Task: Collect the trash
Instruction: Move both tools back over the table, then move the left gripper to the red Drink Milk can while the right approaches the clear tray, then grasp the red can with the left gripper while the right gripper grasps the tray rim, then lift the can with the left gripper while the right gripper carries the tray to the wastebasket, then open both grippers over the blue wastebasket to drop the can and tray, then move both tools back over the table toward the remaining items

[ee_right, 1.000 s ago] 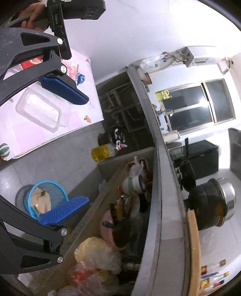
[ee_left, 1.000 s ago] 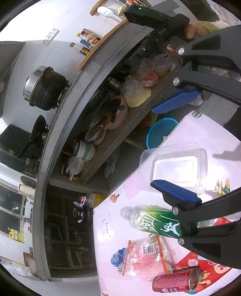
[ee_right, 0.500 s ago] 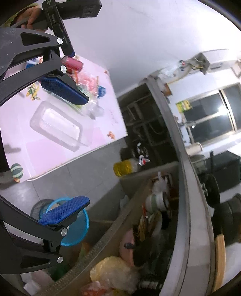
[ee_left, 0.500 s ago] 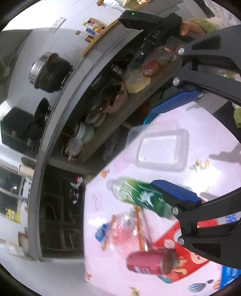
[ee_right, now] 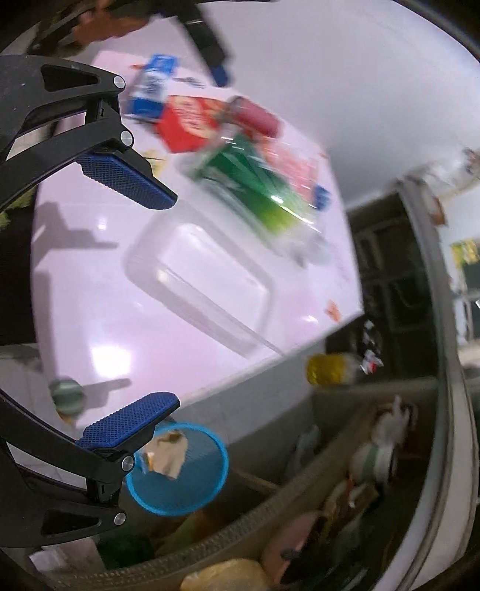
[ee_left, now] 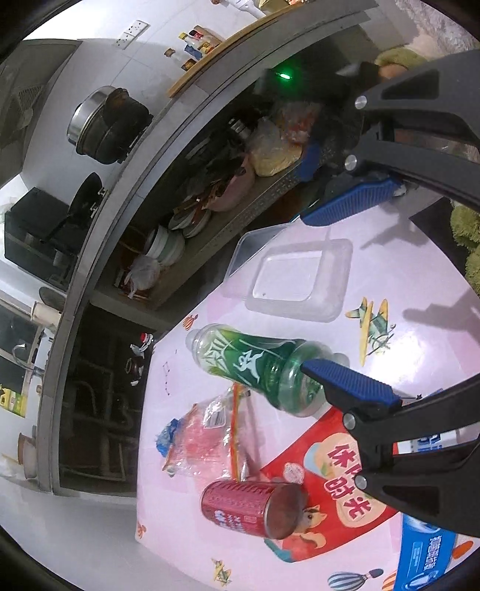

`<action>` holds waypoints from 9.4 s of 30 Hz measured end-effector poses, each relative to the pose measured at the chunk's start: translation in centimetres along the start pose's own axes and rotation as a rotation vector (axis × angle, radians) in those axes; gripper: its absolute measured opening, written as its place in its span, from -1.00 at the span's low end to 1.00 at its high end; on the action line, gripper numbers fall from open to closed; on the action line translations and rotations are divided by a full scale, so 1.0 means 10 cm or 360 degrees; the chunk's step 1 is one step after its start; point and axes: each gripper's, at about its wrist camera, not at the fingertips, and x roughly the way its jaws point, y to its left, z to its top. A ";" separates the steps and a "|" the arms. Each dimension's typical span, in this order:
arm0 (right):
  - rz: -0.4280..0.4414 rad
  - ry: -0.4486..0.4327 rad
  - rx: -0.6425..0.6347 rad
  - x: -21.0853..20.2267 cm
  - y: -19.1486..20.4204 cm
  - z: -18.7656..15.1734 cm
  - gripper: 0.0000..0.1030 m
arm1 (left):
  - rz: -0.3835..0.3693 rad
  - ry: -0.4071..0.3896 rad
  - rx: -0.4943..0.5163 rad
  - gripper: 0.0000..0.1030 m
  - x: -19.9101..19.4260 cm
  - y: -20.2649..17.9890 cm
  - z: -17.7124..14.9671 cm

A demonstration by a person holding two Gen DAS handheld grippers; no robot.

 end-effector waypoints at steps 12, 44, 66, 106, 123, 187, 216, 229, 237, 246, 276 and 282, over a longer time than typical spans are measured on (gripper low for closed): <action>-0.0044 0.0122 -0.0358 0.45 0.38 -0.36 0.85 | -0.0057 0.0024 -0.0010 0.40 0.11 0.04 0.00; -0.0074 0.0013 -0.0373 0.45 0.39 -0.39 0.83 | 0.0045 -0.0011 -0.0084 0.40 -0.05 0.23 -0.03; 0.0120 -0.0060 0.0329 0.04 -0.35 0.18 -0.04 | 0.0398 -0.0145 -0.0091 0.40 -0.84 0.83 -0.02; 0.0241 0.0289 0.0498 0.71 -0.46 0.43 -0.10 | 0.0634 0.0408 -0.0450 0.25 0.55 1.92 0.70; 0.0265 0.0262 0.0595 0.65 -0.55 0.33 -0.95 | 0.0574 0.0221 -0.0537 0.24 0.21 1.86 0.61; -0.0056 -0.0227 0.1118 -0.42 -2.16 -0.18 -0.95 | -0.0307 0.0266 0.0043 0.24 1.40 -0.92 1.41; -0.0525 0.0096 0.1407 0.95 -3.45 -0.45 -0.04 | -0.0319 0.0913 0.0300 0.40 4.24 -2.28 0.93; -0.0503 -0.0044 0.1314 0.32 -3.05 -0.68 -0.04 | -0.0424 0.0690 0.0427 0.40 3.35 -2.34 1.07; -0.0508 -0.0207 0.1068 -0.18 -2.55 -0.47 -0.03 | -0.0467 0.0441 0.0451 0.64 2.43 -2.14 1.10; -0.0521 -0.0411 0.0741 -0.51 -1.95 -0.23 0.38 | -0.0402 0.0064 0.0443 0.89 1.41 -1.89 1.11; -0.0781 -0.0806 0.0228 -1.03 -0.95 0.10 0.85 | -0.0091 -0.0436 0.0234 0.89 0.42 -1.33 0.92; -0.0779 -0.0835 0.0134 -1.05 -0.82 0.14 0.85 | -0.0126 -0.0419 0.0104 0.89 0.38 -1.15 0.94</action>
